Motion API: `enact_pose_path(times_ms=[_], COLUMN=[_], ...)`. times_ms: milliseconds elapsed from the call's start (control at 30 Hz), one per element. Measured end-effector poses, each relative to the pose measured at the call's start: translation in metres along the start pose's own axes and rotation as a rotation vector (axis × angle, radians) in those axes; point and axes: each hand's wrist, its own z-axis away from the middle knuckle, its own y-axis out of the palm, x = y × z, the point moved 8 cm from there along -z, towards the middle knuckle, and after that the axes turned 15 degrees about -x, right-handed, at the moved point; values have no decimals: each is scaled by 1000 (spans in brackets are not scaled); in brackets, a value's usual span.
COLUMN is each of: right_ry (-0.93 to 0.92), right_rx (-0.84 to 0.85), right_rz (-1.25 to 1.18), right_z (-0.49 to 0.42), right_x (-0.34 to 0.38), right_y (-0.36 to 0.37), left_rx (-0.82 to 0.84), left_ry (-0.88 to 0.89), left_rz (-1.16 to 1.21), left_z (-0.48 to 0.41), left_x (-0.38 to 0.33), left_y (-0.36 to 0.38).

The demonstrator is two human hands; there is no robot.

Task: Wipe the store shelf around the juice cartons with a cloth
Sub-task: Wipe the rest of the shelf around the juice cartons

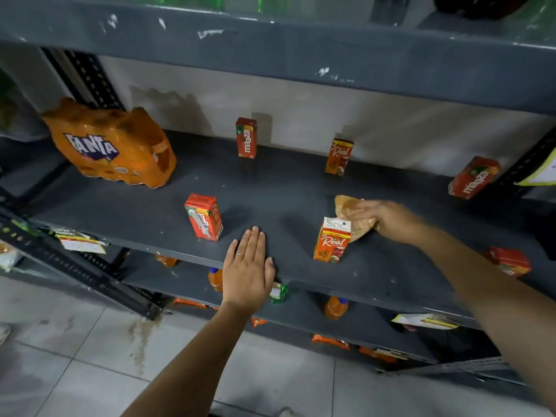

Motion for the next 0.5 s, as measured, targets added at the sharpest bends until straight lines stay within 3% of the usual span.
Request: enact_pose_path(times_ms=[67, 167, 300, 400, 500], right_ry=[105, 68, -16, -49, 39], right_rx=[-77, -158, -18, -9, -15], right_rz=[-153, -90, 73, 169, 120], right_z=[-24, -73, -87, -66, -40], right_x=[8, 34, 65, 55, 29], right_y=[-26, -38, 15, 34, 30], left_rx=[4, -10, -27, -19, 10], left_ry=[1, 11, 20, 34, 44], left_rz=[6, 36, 70, 54, 2], left_z=[0, 0, 1, 0, 0], left_x=[1, 0, -2, -3, -1], left_y=[0, -2, -6, -5, 2])
